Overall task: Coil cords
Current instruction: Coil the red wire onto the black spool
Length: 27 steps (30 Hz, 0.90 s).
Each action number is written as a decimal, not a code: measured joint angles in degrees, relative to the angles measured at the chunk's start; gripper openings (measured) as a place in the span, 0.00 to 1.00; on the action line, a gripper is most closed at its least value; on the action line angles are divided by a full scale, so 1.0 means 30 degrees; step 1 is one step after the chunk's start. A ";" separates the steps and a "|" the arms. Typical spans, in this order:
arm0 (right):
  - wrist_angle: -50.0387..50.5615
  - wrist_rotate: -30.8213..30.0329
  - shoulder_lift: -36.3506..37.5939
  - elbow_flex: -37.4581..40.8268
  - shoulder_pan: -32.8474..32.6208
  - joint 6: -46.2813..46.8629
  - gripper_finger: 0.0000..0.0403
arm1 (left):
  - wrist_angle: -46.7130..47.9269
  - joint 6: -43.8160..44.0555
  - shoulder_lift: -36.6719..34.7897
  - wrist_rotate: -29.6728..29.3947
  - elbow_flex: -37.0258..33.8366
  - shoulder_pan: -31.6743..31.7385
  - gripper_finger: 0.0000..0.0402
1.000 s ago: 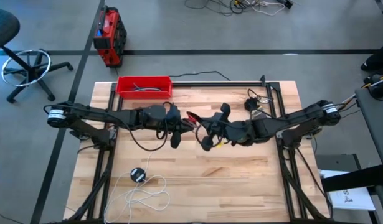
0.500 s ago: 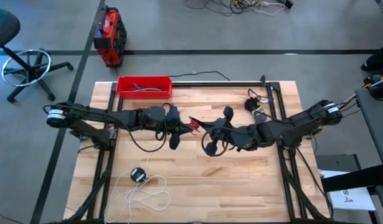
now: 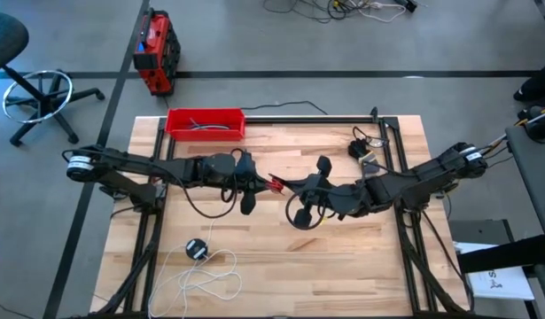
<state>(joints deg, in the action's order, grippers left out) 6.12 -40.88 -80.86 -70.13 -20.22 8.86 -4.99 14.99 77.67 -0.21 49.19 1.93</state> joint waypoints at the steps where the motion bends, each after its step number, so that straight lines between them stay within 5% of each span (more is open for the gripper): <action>1: 0.0010 0.0017 0.0000 0.0000 -0.0017 0.0030 0.00 | 0.0013 -0.0098 -0.0007 -0.0010 0.0000 0.0000 0.00; 27: 0.2476 0.1681 -0.0022 -0.0087 -0.0205 0.0691 0.00 | 0.2991 -0.2990 -0.2998 -0.0145 -0.0064 0.0029 0.00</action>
<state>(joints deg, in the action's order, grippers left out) 13.55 -35.84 -80.93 -70.39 -20.84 10.93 3.98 6.02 68.68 -0.64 49.00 2.02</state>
